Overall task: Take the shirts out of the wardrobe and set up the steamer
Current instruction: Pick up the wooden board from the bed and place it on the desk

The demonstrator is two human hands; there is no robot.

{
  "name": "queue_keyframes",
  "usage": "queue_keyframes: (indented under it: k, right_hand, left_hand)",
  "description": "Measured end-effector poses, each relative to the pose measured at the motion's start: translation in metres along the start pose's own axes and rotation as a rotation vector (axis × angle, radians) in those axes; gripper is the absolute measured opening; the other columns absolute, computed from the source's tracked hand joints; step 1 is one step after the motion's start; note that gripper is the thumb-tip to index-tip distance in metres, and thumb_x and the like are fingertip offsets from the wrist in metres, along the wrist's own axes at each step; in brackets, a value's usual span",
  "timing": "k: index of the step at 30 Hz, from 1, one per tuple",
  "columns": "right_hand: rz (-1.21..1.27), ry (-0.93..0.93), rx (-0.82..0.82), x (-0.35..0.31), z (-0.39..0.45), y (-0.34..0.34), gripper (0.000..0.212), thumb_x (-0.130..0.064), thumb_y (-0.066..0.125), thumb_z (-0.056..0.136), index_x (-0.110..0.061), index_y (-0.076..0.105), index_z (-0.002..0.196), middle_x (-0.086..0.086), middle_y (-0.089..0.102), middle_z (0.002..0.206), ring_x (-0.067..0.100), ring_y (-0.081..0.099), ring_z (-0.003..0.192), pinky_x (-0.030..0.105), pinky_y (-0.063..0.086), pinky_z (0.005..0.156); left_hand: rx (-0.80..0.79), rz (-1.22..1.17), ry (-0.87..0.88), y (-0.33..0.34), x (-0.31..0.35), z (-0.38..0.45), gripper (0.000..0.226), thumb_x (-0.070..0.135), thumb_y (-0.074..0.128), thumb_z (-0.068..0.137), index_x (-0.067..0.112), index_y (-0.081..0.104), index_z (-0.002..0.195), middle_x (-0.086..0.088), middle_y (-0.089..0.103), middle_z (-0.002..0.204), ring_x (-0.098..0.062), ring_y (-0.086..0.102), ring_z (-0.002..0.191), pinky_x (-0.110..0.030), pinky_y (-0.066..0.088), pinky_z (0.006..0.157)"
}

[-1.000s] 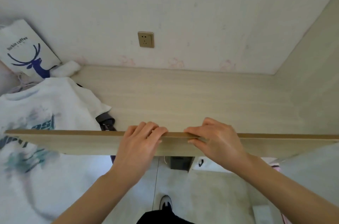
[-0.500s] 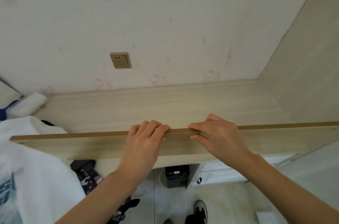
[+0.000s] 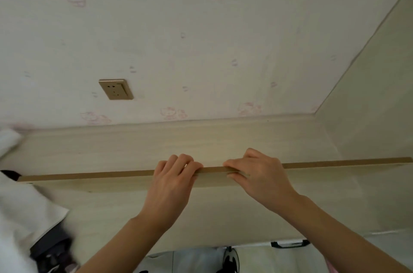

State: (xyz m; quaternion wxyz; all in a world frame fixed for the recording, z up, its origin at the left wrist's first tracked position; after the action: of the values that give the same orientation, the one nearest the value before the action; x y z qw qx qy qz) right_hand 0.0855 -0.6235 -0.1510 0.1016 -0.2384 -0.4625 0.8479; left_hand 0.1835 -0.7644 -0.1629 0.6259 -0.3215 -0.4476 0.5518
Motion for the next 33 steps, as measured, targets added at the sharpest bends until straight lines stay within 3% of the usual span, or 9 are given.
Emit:
queue_keyframes:
  k: [3,13,22,33]
  right_hand:
    - [0.040,-0.019,-0.007,0.023,0.010,0.007,0.021,-0.038,0.061,0.079,-0.031,0.074,0.095,-0.018,0.065,0.068,0.006,0.056,0.069,0.025,0.046,0.042]
    - [0.092,-0.041,-0.107,0.051,0.030,0.039,0.021,-0.037,0.063,0.079,-0.031,0.072,0.097,-0.019,0.067,0.071,0.004,0.054,0.072,0.026,0.045,0.041]
    - [0.090,0.010,-0.178,0.054,0.058,0.066,0.025,-0.042,0.059,0.079,-0.030,0.071,0.098,-0.019,0.067,0.073,0.006,0.054,0.072,0.027,0.048,0.044]
    - [0.045,0.029,-0.260,0.067,0.094,0.082,0.025,-0.032,0.070,0.080,-0.022,0.068,0.103,-0.012,0.070,0.084,0.013,0.057,0.079,0.031,0.053,0.059]
  left_hand:
    - [-0.029,0.009,-0.017,0.014,0.000,0.018,0.017,0.023,0.050,0.091,0.021,0.059,0.106,0.006,0.053,0.100,-0.014,0.052,0.083,-0.032,0.045,0.072]
    - [-0.053,0.079,-0.047,0.039,-0.016,0.035,0.021,0.014,0.065,0.085,0.020,0.059,0.105,0.003,0.055,0.099,-0.019,0.054,0.081,-0.034,0.042,0.072]
    - [-0.104,0.047,-0.020,0.043,-0.052,0.051,0.018,0.021,0.055,0.090,0.021,0.059,0.107,0.005,0.054,0.102,-0.017,0.053,0.084,-0.032,0.042,0.072]
    - [0.034,0.038,0.005,0.051,-0.078,0.078,0.023,0.016,0.061,0.091,0.013,0.068,0.113,-0.003,0.061,0.101,-0.023,0.058,0.082,-0.039,0.045,0.072]
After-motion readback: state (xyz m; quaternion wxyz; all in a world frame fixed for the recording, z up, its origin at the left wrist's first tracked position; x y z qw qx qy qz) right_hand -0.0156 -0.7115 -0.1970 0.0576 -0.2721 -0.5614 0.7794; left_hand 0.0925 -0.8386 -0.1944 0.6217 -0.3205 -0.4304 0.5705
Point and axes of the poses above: each hand's wrist, its own z-axis towards the middle knuckle, its own y-axis out of the palm, x = y × z, the point moved 8 cm from there along z, towards the middle knuckle
